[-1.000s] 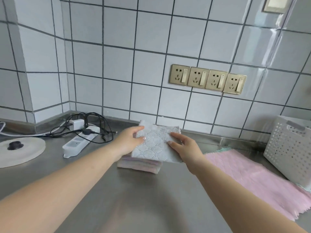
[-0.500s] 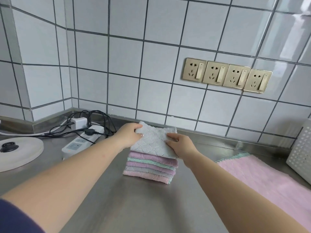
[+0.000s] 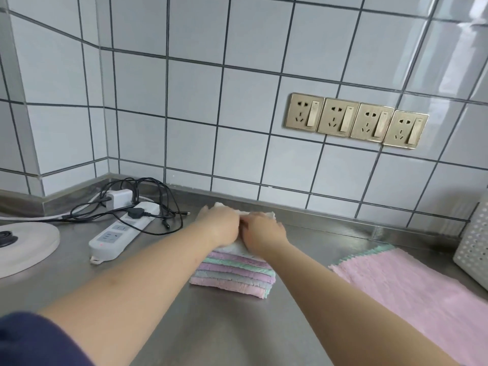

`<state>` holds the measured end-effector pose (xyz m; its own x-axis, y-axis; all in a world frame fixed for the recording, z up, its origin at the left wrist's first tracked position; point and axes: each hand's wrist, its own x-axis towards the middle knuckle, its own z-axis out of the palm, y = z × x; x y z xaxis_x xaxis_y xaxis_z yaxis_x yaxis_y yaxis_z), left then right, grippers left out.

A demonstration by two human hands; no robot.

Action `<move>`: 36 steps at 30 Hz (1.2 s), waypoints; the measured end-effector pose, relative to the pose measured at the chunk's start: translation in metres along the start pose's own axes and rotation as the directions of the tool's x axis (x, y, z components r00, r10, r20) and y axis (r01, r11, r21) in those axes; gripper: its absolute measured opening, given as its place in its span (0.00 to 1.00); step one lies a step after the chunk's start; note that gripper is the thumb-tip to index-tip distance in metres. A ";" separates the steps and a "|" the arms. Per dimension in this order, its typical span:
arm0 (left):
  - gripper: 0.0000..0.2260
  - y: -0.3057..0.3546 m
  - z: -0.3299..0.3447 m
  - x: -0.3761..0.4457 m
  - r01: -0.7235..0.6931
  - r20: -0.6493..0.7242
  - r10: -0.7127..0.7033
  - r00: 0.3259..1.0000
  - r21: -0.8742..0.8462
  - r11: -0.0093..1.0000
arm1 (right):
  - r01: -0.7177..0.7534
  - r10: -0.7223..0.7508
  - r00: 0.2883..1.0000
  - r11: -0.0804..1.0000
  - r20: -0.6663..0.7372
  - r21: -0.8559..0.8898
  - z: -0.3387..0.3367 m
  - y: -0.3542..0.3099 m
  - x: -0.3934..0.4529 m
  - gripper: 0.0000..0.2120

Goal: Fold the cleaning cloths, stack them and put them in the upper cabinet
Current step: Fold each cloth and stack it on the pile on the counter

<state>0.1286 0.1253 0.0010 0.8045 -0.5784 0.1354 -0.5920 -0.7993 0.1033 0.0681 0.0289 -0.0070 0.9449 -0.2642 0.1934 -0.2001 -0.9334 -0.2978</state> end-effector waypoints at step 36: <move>0.13 0.230 0.051 -0.054 -0.596 -0.064 0.598 0.799 0.043 0.802 | -0.400 0.403 0.915 0.911 -0.003 0.100 -0.079 0.226 -0.204 0.08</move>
<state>-0.0481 -0.0354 -0.0324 0.2859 -0.9295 0.2328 -0.9522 -0.3030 -0.0403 -0.1902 -0.1475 -0.0394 0.7835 -0.6185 0.0600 -0.5348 -0.7202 -0.4419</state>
